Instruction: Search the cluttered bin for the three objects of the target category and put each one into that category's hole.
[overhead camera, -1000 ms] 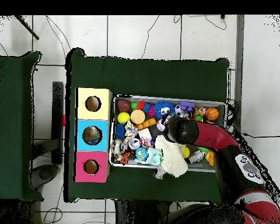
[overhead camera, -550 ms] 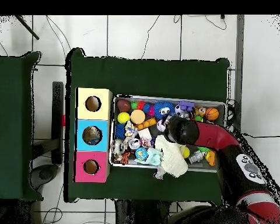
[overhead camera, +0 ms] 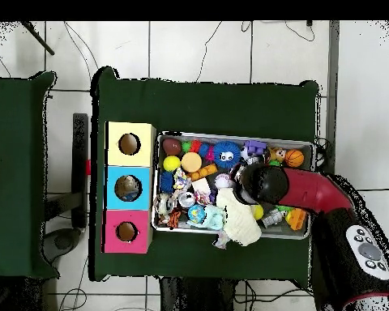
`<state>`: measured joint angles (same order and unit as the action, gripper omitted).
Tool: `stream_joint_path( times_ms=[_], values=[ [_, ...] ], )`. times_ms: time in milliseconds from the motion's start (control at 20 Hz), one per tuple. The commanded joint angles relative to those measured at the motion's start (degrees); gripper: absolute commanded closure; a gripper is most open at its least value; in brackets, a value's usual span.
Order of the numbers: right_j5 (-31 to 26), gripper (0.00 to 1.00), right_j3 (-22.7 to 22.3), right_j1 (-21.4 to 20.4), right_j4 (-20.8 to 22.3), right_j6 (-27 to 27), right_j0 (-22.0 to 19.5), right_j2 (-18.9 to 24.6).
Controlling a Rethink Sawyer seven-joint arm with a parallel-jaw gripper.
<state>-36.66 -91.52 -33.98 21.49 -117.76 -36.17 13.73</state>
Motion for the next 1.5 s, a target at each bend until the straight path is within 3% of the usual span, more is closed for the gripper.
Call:
stream_joint_path(
  times_ms=[50, 950, 1500],
  values=[
    [-4.95, 0.00, -3.12, -3.24, 0.26, 9.01, -1.32, 5.51],
    [5.87, 0.00, 1.73, 6.00, 3.47, 3.49, 1.53, 4.43],
    [4.58, 0.00, 8.79, 8.96, 4.00, 6.27, 1.34, 3.92]
  ],
)
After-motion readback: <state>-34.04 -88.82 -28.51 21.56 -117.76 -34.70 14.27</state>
